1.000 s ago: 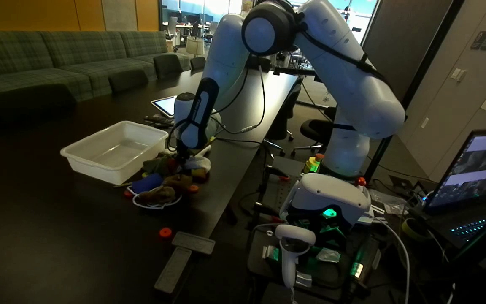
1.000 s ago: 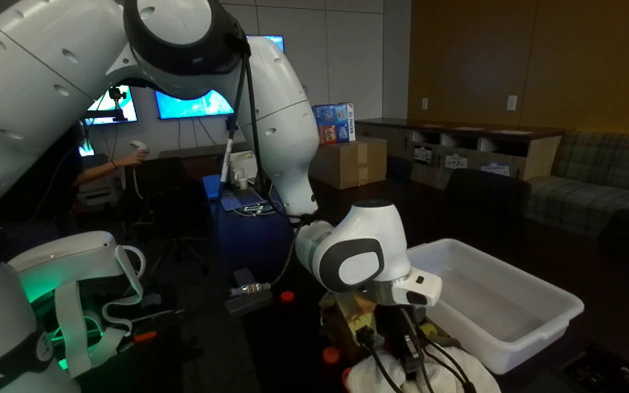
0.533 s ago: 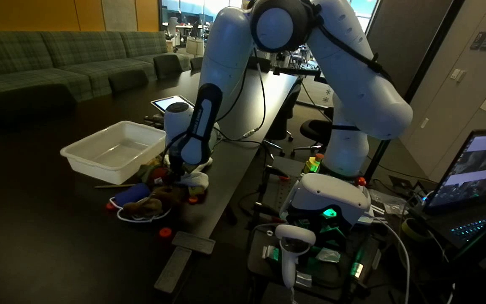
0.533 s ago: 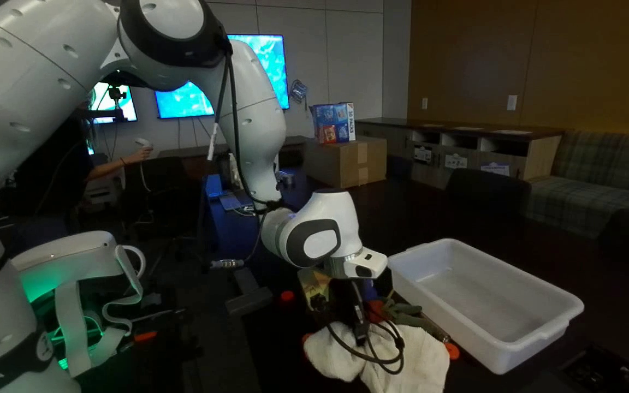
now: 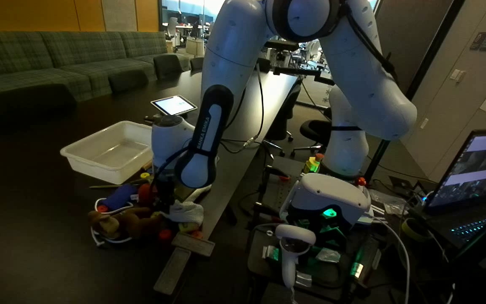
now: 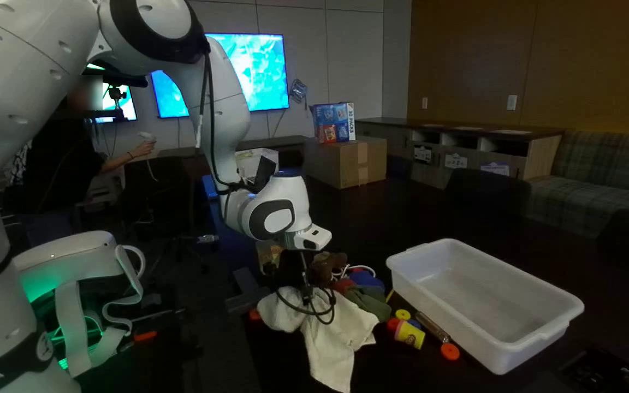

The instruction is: Pick up the towel, push the objects in front of the white storage box to the left, place the towel in the storage box

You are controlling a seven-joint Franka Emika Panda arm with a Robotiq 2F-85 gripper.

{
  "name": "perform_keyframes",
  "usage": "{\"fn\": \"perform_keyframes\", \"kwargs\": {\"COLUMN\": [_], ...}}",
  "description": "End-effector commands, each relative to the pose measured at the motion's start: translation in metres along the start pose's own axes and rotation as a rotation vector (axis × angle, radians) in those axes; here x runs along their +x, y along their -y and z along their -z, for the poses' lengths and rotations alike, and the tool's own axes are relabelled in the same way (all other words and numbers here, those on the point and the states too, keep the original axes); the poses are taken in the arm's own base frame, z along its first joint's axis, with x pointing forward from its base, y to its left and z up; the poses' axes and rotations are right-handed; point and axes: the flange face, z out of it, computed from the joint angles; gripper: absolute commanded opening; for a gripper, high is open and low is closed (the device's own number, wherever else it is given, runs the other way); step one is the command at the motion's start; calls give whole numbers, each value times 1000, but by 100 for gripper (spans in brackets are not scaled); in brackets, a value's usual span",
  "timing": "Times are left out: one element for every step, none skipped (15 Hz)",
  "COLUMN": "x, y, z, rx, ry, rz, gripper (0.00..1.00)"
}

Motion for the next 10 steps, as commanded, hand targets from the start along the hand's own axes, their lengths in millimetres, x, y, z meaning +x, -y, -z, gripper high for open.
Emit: {"fn": "perform_keyframes", "kwargs": {"x": [-21, -22, -24, -22, -21, -17, -13, -9, -3, 1], "y": [34, 41, 45, 48, 48, 46, 43, 39, 31, 22], "z": [27, 33, 37, 43, 50, 58, 64, 72, 82, 90], "rx": [63, 77, 89, 100, 113, 120, 124, 131, 136, 137], "ry": [-5, -5, -13, -19, -30, -47, -67, -83, -97, -108], "rz": [-7, -5, -1, 3, 4, 3, 4, 3, 7, 14], "gripper": [8, 8, 8, 8, 8, 8, 8, 8, 8, 8]}}
